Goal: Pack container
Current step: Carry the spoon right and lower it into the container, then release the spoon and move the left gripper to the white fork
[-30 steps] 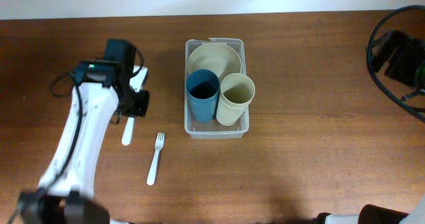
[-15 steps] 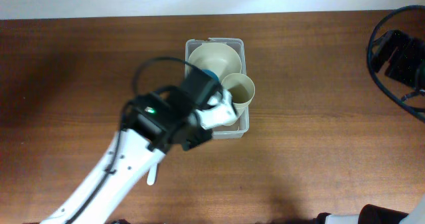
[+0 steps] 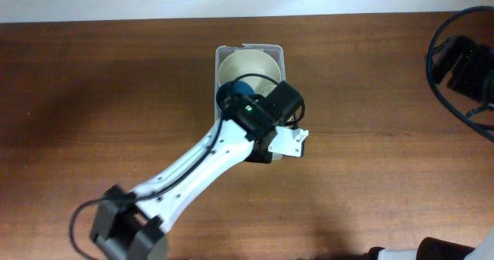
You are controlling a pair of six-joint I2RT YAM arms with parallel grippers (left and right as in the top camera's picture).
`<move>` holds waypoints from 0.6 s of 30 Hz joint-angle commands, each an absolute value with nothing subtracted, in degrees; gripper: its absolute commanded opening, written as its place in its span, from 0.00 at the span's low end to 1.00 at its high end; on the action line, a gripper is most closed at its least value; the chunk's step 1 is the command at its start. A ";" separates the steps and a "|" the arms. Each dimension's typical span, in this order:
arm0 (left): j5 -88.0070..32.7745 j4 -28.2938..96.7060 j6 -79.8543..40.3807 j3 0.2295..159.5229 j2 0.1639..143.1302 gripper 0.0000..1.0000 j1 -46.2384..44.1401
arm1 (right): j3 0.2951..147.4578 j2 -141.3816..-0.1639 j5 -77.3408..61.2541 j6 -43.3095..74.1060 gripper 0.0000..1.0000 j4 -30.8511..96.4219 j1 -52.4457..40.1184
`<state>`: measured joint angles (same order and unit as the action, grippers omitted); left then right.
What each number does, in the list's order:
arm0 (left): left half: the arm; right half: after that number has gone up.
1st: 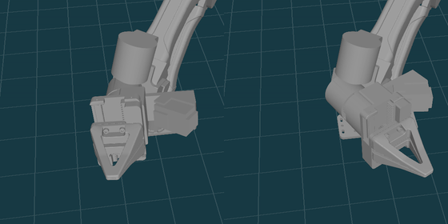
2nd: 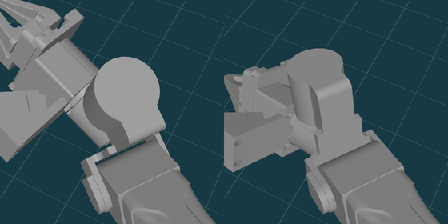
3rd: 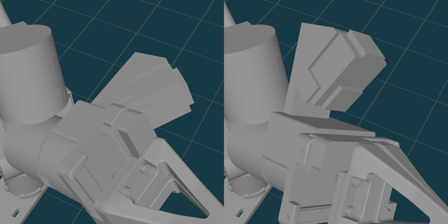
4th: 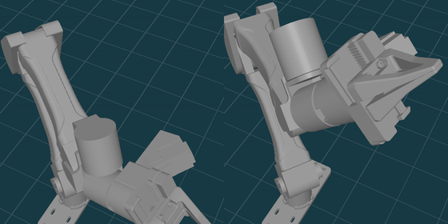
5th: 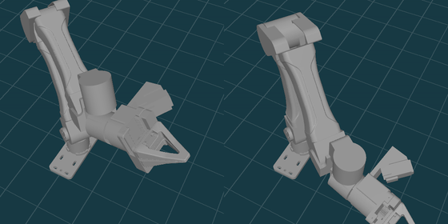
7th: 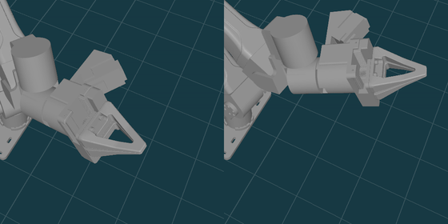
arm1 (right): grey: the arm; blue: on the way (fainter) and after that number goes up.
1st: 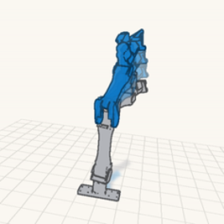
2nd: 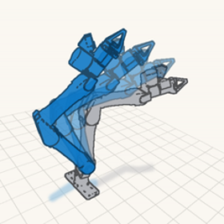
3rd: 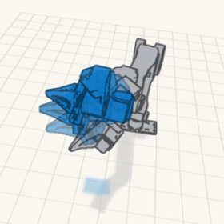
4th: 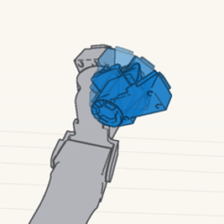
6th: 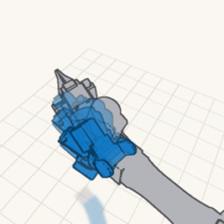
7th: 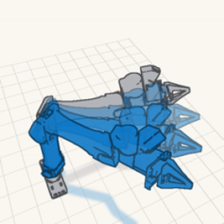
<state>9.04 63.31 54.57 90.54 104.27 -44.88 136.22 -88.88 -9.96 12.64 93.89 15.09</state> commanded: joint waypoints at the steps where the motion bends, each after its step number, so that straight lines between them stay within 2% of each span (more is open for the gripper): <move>1: 11.81 62.08 57.56 90.80 106.00 0.02 -44.73 | 136.66 -88.88 -9.82 12.23 0.99 93.69 15.51; 4: 12.10 61.25 56.69 90.80 106.15 0.15 -44.73 | 136.66 -88.88 -9.82 12.23 0.99 93.69 15.51; 5: 12.34 61.23 56.31 90.85 105.97 0.47 -44.73 | 136.66 -88.88 -9.82 12.23 0.99 93.69 15.51; 6: 12.58 61.32 56.21 90.87 105.89 1.00 -44.73 | 136.66 -88.88 -9.82 12.23 0.99 93.69 15.51; 15: 14.70 64.88 42.26 91.31 96.90 1.00 -44.73 | 136.66 -88.88 -9.82 12.23 0.99 93.69 15.51; 18: 9.08 70.67 33.30 91.31 91.15 1.00 -44.73 | 136.66 -88.88 -9.82 12.23 0.99 93.69 15.51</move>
